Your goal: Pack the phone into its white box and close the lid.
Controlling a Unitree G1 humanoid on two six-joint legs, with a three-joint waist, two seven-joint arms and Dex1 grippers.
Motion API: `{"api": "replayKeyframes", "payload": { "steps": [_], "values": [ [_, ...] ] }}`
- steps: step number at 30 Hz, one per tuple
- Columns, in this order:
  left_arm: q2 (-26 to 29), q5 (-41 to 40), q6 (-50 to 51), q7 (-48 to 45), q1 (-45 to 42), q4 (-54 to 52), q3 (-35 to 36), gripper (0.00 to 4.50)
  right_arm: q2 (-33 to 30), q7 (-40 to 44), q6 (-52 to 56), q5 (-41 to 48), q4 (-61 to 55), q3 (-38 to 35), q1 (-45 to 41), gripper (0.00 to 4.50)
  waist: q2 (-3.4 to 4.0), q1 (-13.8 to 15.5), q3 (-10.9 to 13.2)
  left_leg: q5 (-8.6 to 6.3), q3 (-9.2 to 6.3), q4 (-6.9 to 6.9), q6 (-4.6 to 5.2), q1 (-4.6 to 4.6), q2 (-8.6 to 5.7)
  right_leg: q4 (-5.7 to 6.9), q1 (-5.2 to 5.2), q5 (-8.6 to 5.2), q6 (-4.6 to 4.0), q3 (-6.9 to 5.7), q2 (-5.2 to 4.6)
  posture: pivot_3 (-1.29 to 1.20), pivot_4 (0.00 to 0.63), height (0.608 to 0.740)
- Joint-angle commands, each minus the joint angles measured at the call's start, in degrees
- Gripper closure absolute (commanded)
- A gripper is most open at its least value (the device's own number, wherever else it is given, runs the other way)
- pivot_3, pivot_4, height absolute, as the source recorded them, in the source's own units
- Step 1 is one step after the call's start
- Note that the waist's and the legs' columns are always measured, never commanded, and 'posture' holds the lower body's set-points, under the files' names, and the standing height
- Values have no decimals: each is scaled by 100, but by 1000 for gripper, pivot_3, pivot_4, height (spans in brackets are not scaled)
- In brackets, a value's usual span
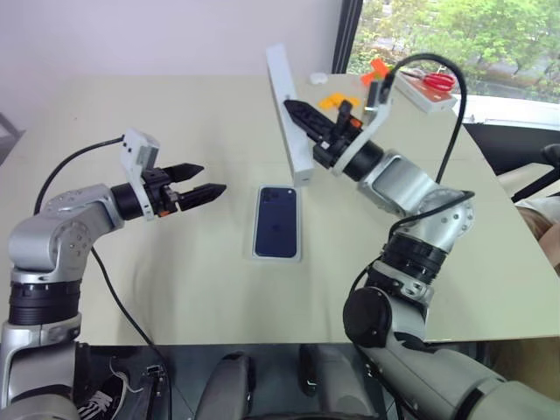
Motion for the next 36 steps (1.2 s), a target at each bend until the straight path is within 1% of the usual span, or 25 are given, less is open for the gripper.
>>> {"api": "replayKeyframes", "payload": {
  "steps": [1,4,7,10,12,15,17,23,24,27,29,31,32,33,36],
  "values": [
    [-6,-140,43,57,-39,-163,194,0,650,-813,-167,1309,-22,461,369,4426,-1,-18,-1,-1,0,-5,1,0,3,1,-2,0,0,0,2,0,150,740],
    [-28,-206,91,111,-9,-217,245,0,655,-1511,-532,2077,83,914,797,4426,-2,-99,-1,-1,1,-17,2,-3,8,3,-14,0,0,1,4,0,150,740],
    [-62,-252,139,143,34,-285,277,0,505,-1947,-875,2842,101,1409,1277,4426,-2,-137,-1,-1,5,-18,2,-7,9,3,-19,0,0,2,5,0,150,740],
    [-92,-356,171,146,131,-430,275,0,227,-2100,-1143,3207,148,1804,1666,4426,-14,-133,-13,-2,12,-18,4,-6,9,2,-20,0,1,9,12,0,150,740],
    [-128,-402,116,138,231,-620,274,0,29,-2167,-1338,3422,134,2116,1904,4426,-15,-119,-13,-6,4,-23,12,3,13,-5,-3,-3,4,9,17,0,150,740],
    [-178,-558,173,108,414,-897,279,0,-154,-2256,-1526,3659,44,2551,2176,4426,-2,-140,-4,-7,26,-15,12,-25,6,1,-42,-3,6,30,12,0,150,740],
    [-166,-535,158,114,486,-958,239,0,-227,-2233,-1622,3667,0,2747,2270,4426,-4,-162,-5,-7,34,-1,13,-37,11,3,-54,-1,7,43,17,0,150,740],
    [-171,-584,149,120,628,-1068,220,0,-284,-2243,-2136,3696,-6,3029,2445,4426,-3,-128,-5,-7,30,4,13,-14,27,5,-32,-2,7,43,43,0,150,740],
    [-180,-566,123,139,645,-1079,208,0,-320,-2225,-2180,3630,-13,3066,2459,4426,-3,-128,-5,-7,30,4,13,-12,27,5,-31,-2,8,43,44,0,150,740],
    [-325,-564,135,255,780,-1143,106,0,-423,-2123,-2413,2972,139,3139,2619,4426,-4,-126,-6,-7,33,7,13,-12,25,4,-28,-2,8,43,43,0,150,740],
    [-366,-546,136,285,820,-1174,72,0,-452,-2053,-2513,2830,200,3156,2639,4426,-4,-127,-6,-8,34,6,15,-12,24,2,-28,-3,9,44,42,0,150,740],
    [-437,-569,187,338,853,-1198,0,520,-498,-2043,-2557,2737,264,3175,2644,4500,-6,-126,-7,-8,35,6,16,-9,24,3,-25,-3,8,45,41,0,150,740],
    [-477,-554,181,384,859,-1206,-38,850,-512,-2023,-2576,2707,274,3182,2649,4500,-5,-126,-7,-8,35,6,16,-6,24,3,-22,-2,8,45,41,0,150,740],
    [-516,-562,196,427,861,-1204,-62,1276,-522,-2014,-2587,2688,279,3194,2654,4500,-5,-123,-7,-8,35,6,16,0,24,3,-15,-2,8,46,40,0,150,740],
    [-620,-436,121,487,896,-1160,-208,2746,-571,-1972,-2585,2551,263,3249,2686,4500,-4,-118,-8,-8,29,10,16,15,25,3,5,-3,8,46,42,0,150,740]
  ]
}}
